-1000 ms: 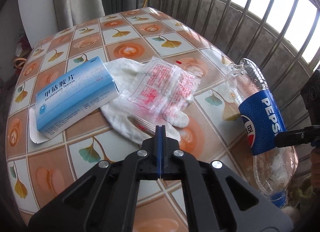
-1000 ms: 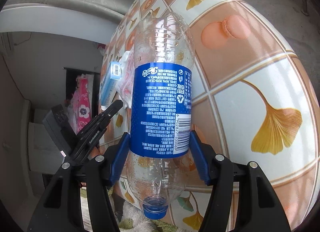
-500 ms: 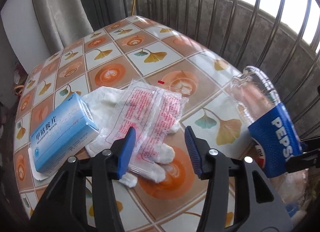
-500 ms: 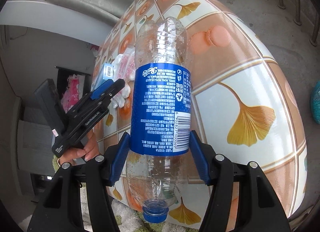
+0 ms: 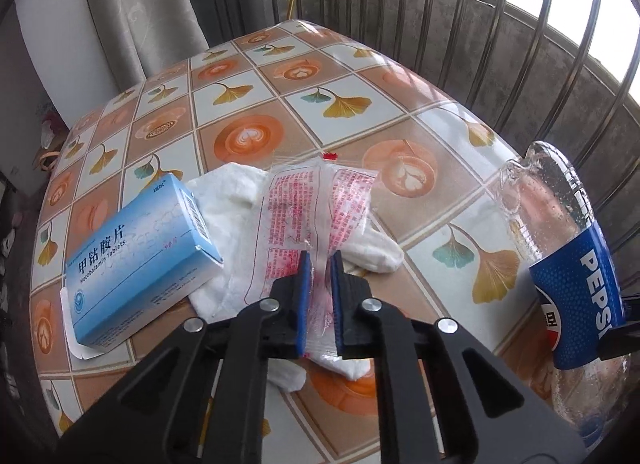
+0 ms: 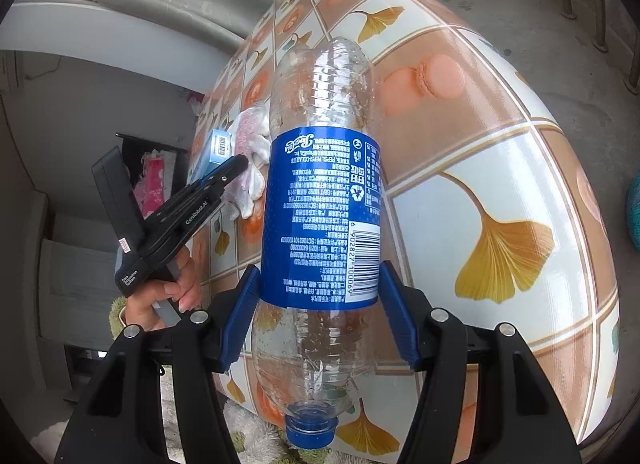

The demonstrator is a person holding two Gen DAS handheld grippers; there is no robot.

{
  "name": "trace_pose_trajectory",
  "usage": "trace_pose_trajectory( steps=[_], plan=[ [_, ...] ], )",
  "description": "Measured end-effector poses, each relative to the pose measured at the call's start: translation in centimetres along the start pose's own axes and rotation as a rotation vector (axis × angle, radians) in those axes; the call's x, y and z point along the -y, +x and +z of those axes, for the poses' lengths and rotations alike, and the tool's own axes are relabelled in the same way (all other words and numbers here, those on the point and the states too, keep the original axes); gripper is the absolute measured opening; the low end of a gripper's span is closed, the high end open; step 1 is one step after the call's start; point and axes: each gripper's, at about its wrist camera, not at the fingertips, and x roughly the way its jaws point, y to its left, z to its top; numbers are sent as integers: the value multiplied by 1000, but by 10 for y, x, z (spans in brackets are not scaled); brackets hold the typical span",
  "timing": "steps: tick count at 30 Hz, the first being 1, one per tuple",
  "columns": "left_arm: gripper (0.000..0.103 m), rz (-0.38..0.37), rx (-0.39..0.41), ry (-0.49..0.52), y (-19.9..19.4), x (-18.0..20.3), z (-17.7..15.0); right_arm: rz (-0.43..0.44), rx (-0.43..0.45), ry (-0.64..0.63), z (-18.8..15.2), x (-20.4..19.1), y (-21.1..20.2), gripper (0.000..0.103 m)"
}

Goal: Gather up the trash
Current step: 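Hold the Pepsi bottle in the right gripper while the left gripper grasps the plastic packet, then carry the Pepsi bottle and plastic packet in both grippers toward the blue wastebasket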

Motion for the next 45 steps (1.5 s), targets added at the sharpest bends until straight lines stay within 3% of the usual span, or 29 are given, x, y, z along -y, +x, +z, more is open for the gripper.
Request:
trace_pose_trajectory(
  steps=[2,6,9,11,14,20,27,33,45],
  plan=[
    [6,-20,24,-11,-17,0,-1,0,0,1,0,1,-1,59],
    [6,-140,43,-37,-59,-1,-10,-5,0,-4,0,1,-1,59],
    [6,-246,7,-47,-80,2,-25,-15,1,-9,-1,-3,-1,59],
    [6,-260,-18,-35,-85,9,-39,-30,6,-20,-2,-7,-1,59],
    [6,-158,-23,16,-82,22,-58,-42,10,-22,-3,-10,0,59],
    [8,-95,-39,13,-63,35,-79,-53,-2,0,0,-11,2,59],
    [8,22,-9,97,-56,55,-90,-3,-12,42,2,-1,8,59],
    [8,43,1,104,-58,59,-91,44,-1,78,1,9,5,59],
    [7,48,17,109,-59,59,-91,49,21,87,0,16,-13,59]
  ],
)
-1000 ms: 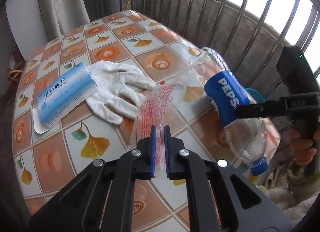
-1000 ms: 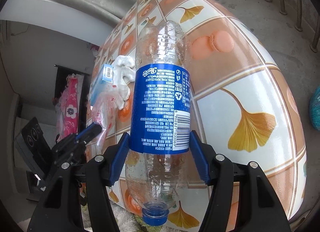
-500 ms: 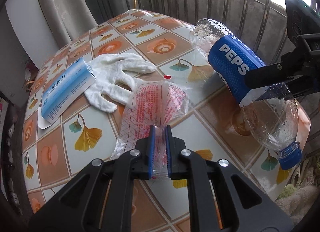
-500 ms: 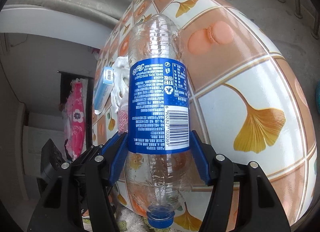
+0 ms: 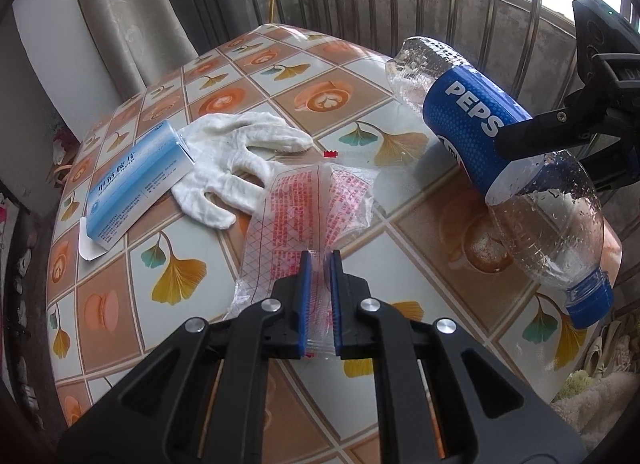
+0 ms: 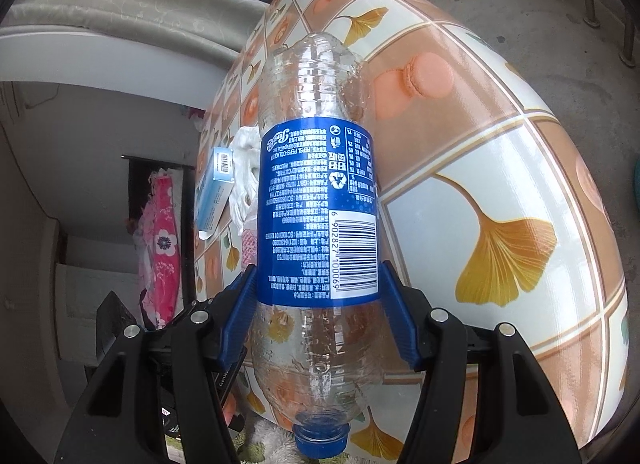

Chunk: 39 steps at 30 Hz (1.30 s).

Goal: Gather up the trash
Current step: 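Carry the Pepsi bottle and plastic packet in both grippers toward the blue wastebasket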

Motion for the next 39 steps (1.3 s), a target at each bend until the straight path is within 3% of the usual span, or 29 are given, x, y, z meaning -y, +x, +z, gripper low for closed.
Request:
trace_pose_trajectory(
  steps=[9,20,28,39],
  plan=[
    [6,12,29,5,-10,1,0,-10,16,-17,-2,-7,-7,58],
    [6,-8,18,-13,-5,-2,-2,-184,-2,-142,-6,-30,7,61],
    [6,-16,20,-37,-1,-7,0,-186,31,-153,1,-34,16,60],
    [5,-18,52,-56,-10,-13,4,-154,88,-119,1,-29,-4,60]
  ],
)
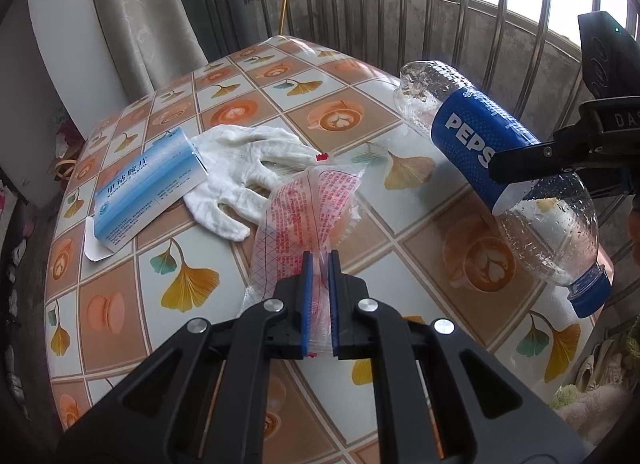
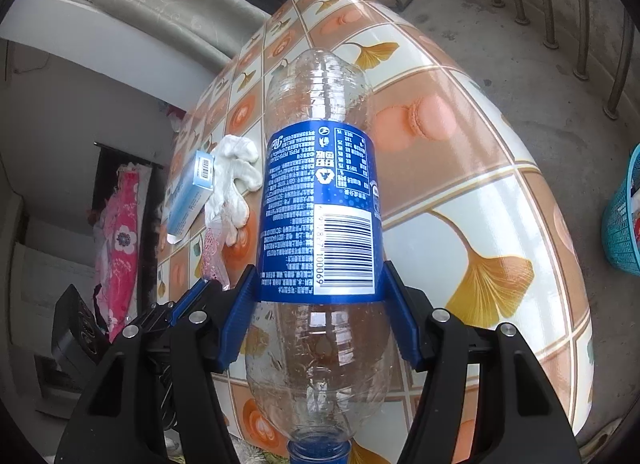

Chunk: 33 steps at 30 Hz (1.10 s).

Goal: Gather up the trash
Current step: 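Carry the Pepsi bottle and plastic packet in both grippers toward the blue wastebasket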

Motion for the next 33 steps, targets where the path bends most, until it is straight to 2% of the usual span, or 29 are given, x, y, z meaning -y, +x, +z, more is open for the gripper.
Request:
trace_pose_trajectory(
  steps=[5,19,26,33],
  plan=[
    [4,-10,20,-7,-7,1,5,43,10,22,2,5,-9,60],
    [3,-47,88,30,-26,19,29,69,75,52,2,24,-40,60],
    [3,-104,119,52,-32,36,51,88,122,82,-2,40,-61,60],
    [3,-188,154,94,-35,65,83,93,212,140,-5,71,-97,60]
  ],
)
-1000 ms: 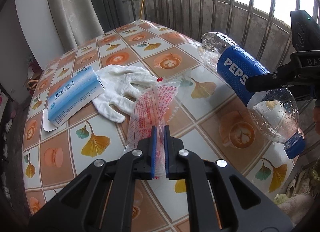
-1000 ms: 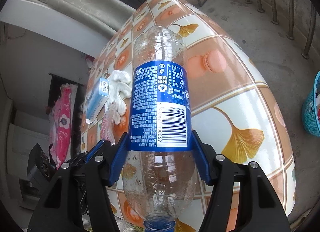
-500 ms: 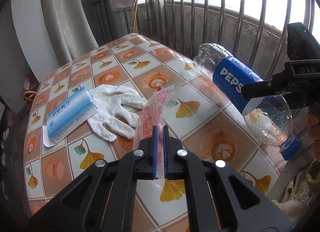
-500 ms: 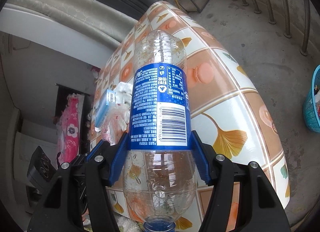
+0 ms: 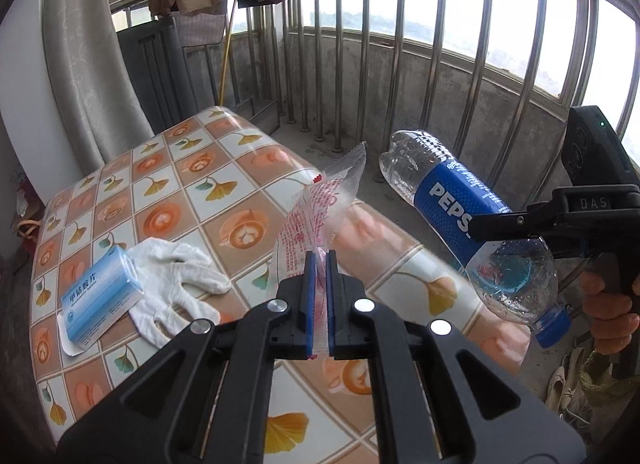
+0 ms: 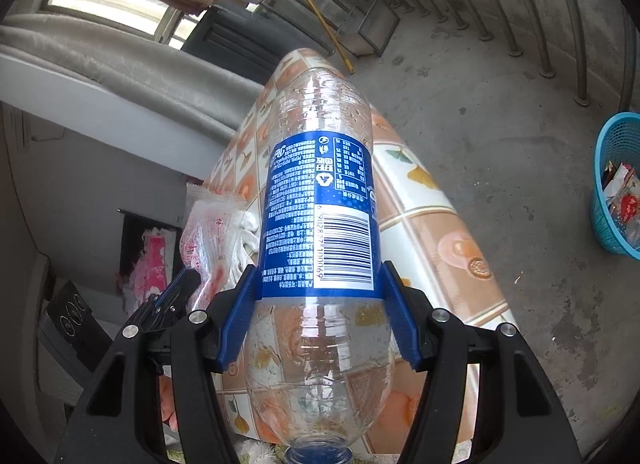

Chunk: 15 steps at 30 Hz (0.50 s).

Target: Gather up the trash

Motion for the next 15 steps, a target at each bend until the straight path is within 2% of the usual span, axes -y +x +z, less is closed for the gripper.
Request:
trace_pose_trajectory(
  steps=[8,15],
  plan=[
    [3,-134,4,61,26,48,43,-21,128,110,8,50,-54,60],
    [3,-295,-70,61,65,94,72,-47,239,242,5,104,-101,60]
  ],
)
